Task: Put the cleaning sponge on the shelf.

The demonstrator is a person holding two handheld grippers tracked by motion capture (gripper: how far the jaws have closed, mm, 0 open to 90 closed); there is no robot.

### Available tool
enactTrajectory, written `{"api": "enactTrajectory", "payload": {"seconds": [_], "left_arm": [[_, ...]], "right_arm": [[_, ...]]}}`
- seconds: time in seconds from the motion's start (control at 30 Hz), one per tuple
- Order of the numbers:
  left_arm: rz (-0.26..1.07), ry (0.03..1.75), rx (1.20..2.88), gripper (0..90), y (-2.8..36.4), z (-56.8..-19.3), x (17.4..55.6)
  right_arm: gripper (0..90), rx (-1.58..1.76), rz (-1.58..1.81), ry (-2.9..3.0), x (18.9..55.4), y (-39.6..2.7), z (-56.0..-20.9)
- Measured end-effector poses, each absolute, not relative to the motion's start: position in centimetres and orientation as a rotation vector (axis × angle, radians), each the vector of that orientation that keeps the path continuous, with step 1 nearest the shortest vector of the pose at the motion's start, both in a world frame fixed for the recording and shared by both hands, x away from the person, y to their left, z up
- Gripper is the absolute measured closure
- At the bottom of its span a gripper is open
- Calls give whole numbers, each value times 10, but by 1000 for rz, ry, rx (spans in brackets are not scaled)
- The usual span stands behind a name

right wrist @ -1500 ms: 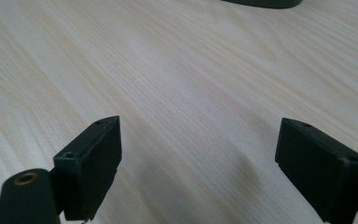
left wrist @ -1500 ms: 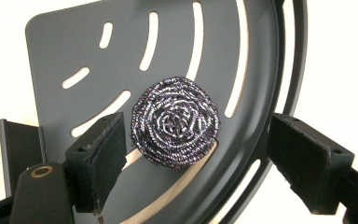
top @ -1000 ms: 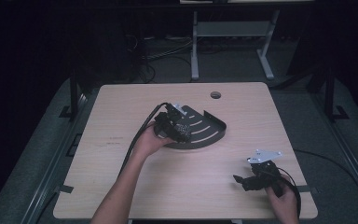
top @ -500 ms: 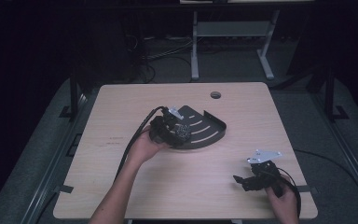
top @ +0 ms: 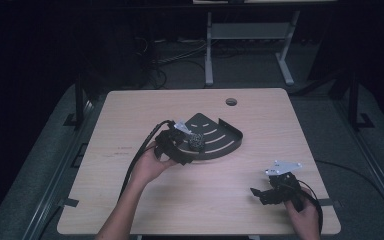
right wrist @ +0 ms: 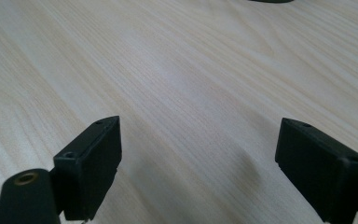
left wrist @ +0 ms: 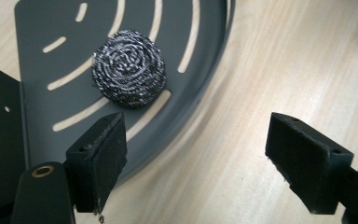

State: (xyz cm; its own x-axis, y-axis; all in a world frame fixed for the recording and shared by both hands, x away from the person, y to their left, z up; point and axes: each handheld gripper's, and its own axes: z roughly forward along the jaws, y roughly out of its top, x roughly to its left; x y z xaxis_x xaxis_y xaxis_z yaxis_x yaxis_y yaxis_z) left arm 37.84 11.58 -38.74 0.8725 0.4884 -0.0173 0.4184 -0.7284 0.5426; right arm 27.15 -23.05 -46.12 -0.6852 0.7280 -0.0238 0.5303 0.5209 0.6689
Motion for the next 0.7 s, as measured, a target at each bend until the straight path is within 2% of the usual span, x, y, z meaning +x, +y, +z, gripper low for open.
{"api": "enactTrajectory", "payload": {"seconds": [0.37, 0.7], "left_arm": [[128, 683, 2481, 196, 134, -399, 361], [144, 670, 2478, 196, 141, -396, 351]], "right_arm": [[140, 1064, 918, 2472, 270, -231, -464], [140, 1064, 917, 2471, 270, -231, -465]]}}
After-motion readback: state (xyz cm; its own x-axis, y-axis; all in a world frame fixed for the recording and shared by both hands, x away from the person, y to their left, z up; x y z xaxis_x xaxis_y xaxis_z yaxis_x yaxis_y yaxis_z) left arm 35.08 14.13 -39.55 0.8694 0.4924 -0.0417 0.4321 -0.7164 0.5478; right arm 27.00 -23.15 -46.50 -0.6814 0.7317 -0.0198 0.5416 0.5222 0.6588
